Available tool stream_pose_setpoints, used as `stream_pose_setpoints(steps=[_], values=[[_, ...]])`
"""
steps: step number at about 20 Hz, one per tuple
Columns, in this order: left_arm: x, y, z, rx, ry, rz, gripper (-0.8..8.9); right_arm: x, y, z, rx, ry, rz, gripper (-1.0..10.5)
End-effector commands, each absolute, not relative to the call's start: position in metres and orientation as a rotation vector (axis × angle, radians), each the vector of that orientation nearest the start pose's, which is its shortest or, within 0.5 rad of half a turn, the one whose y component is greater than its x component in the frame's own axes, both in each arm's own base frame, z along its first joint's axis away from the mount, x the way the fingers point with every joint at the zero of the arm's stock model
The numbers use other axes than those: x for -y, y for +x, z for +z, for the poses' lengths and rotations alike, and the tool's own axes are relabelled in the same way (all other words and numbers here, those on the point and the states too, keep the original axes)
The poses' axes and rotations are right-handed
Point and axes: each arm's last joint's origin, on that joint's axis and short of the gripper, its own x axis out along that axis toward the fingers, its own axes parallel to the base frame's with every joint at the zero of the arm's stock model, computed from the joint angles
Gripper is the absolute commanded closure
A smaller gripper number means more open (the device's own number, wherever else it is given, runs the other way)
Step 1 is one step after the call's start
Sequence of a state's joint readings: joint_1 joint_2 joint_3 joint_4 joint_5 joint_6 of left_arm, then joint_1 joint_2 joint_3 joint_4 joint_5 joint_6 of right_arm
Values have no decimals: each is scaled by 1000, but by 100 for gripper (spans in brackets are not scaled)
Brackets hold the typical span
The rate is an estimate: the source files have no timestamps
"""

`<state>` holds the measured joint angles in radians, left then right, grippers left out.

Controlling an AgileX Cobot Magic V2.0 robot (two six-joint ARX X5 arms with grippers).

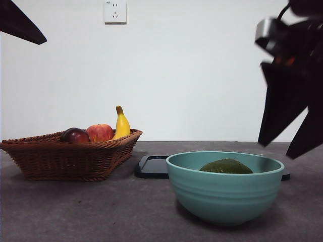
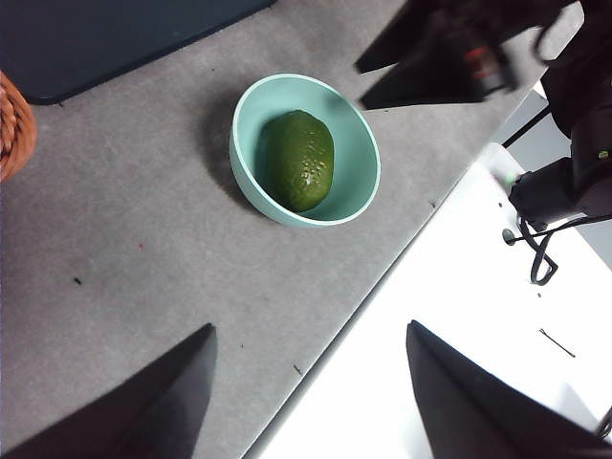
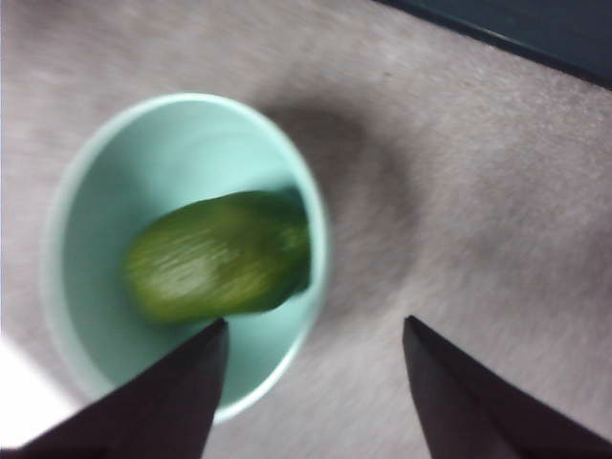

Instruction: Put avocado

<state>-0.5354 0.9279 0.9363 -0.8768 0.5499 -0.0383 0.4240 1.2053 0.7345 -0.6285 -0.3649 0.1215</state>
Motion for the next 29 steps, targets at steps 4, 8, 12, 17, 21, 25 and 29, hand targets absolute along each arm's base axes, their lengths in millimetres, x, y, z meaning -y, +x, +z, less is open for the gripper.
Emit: stream_pose_setpoints(steps=[4,8,12,17,21,25,29], values=[[100,135,309,-909,-21,-1019,503,-110,202,193,-1181,29,611,773],[100,136,309,-905,-20,-1020,503,-118,203,185,-1212,6,627,790],[100,136,309,-905,-20,-1020,503,-125,205,183,-1184,-5,651,940],[100,136,310,-902,-17,-1022,503,-126,207,187,-1170,10,647,940],[100,136,309,-902,-17,-1022,503,-132,218,211,-1104,32,661,940],[100,136,310,-901,-17,-1022,503,-129,242,241,-1029,65,628,940],[100,136,309,-903,-17,-1021,503,-130,289,255,-1042,55,587,940]])
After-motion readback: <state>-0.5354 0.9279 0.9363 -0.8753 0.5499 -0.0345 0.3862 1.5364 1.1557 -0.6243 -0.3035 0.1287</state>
